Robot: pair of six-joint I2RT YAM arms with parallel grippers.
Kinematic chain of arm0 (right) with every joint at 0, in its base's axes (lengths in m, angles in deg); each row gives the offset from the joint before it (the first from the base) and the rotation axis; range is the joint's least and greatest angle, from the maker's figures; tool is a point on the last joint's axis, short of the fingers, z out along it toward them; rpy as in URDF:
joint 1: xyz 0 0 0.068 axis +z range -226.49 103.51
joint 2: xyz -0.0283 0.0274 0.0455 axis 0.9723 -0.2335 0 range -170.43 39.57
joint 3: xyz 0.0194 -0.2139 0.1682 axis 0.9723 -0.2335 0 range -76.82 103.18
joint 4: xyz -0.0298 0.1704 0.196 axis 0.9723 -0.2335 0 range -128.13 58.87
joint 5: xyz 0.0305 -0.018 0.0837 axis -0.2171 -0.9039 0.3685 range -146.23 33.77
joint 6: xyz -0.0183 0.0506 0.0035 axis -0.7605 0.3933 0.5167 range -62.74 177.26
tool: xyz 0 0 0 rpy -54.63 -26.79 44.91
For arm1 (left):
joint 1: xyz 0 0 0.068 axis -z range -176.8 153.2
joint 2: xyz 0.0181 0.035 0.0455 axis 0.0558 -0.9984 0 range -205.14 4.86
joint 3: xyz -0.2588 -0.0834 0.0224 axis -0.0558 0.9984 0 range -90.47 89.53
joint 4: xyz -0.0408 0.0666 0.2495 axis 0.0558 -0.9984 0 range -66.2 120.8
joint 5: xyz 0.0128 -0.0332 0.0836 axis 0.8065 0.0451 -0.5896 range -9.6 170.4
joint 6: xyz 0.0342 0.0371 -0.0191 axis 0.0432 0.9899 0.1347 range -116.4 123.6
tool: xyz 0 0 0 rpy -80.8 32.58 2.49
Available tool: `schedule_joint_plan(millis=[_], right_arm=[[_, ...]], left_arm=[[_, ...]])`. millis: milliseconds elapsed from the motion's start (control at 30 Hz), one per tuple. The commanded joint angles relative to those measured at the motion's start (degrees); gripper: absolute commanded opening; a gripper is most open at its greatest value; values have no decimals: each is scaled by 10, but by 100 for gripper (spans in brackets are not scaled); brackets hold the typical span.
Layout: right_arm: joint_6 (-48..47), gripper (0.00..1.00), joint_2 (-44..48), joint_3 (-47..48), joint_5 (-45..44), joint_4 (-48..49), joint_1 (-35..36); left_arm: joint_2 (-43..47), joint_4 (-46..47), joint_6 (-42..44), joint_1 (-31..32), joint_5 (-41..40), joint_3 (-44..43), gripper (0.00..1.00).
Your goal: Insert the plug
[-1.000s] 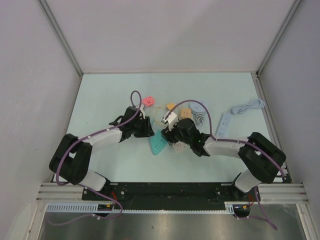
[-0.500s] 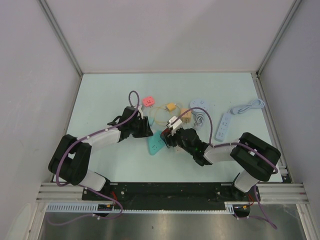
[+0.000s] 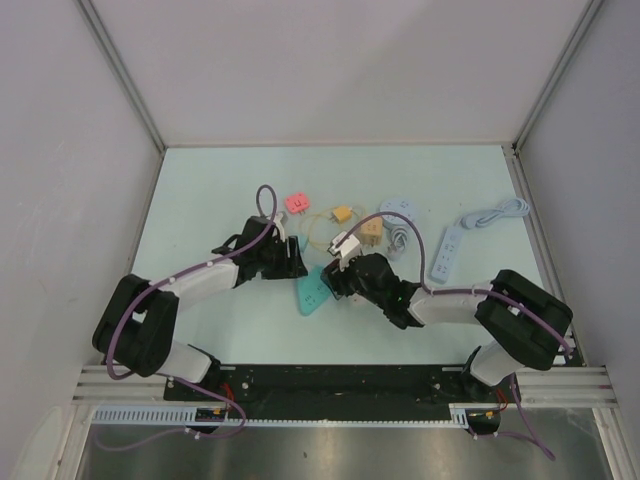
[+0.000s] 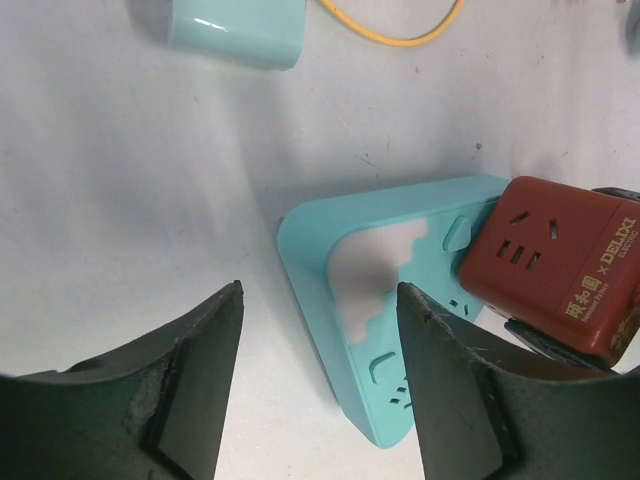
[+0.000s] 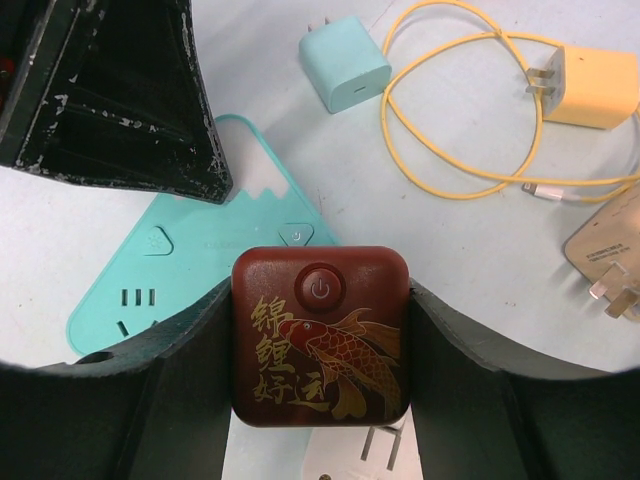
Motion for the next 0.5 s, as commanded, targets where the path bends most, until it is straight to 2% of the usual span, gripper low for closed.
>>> schedule_joint_plan(millis=[0,100,200,300,467], right_arm=[[9,63,-4,11,11,-146,7],[10,75,16,43,9,-189,7],[6,83,33,82,2,-233,6],[5,87,42,114,7,-280,2],[16,87,54,148,45,-345,-14]], left_arm=[[28,-2,7,-3,10,-1,68],[51,-10,9,-3,-9,-4,69],[64,-1,9,-3,-16,3,72],[64,1,5,-2,-4,7,76],[66,-7,6,21,-12,9,77]])
